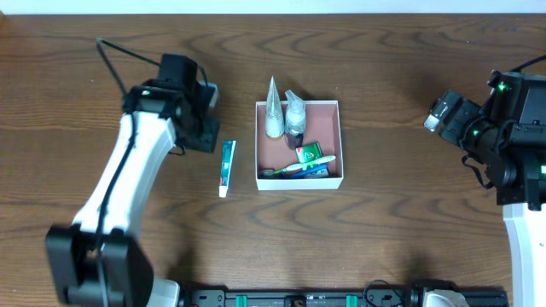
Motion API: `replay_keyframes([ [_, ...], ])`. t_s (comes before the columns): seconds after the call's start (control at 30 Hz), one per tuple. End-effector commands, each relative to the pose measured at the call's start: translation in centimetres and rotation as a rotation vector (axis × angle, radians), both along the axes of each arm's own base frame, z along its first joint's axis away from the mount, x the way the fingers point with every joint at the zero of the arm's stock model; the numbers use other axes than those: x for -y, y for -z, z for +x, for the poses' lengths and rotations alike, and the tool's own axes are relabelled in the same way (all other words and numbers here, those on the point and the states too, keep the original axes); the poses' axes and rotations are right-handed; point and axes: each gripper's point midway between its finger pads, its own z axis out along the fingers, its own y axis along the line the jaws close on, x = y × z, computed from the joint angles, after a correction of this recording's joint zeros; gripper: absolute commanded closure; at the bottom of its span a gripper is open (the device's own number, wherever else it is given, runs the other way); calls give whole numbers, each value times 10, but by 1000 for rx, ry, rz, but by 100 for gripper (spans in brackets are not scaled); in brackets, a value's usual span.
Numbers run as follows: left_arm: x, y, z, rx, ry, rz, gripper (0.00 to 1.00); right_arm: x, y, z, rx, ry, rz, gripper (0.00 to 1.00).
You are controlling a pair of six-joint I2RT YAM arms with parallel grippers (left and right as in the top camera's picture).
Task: Pack container
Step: 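Lower the razor into the box with the left gripper and release, then grasp the Colgate toothpaste tube with the left gripper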
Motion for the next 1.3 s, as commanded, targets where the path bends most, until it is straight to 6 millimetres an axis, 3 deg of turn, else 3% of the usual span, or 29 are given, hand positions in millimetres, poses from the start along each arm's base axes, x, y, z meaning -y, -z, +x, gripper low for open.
replay_keyframes([
  [0.0,10,32,-7,-102,24,-33,47,2,-3,0,6,-4,-10,1],
  [0.23,9,84,-20,-248,41,-10,47,2,-3,0,6,-4,-10,1],
  [0.37,9,102,-27,-299,40,-7,49,2,-3,0,6,-4,-10,1],
  [0.83,41,104,-37,-321,103,-48,50,2,-3,0,6,-4,-10,1],
  [1.2,38,128,-46,-308,86,-47,49,2,-3,0,6,-4,-10,1],
  [1.27,37,130,-48,-310,86,-47,55,2,-3,0,5,-4,-10,1],
])
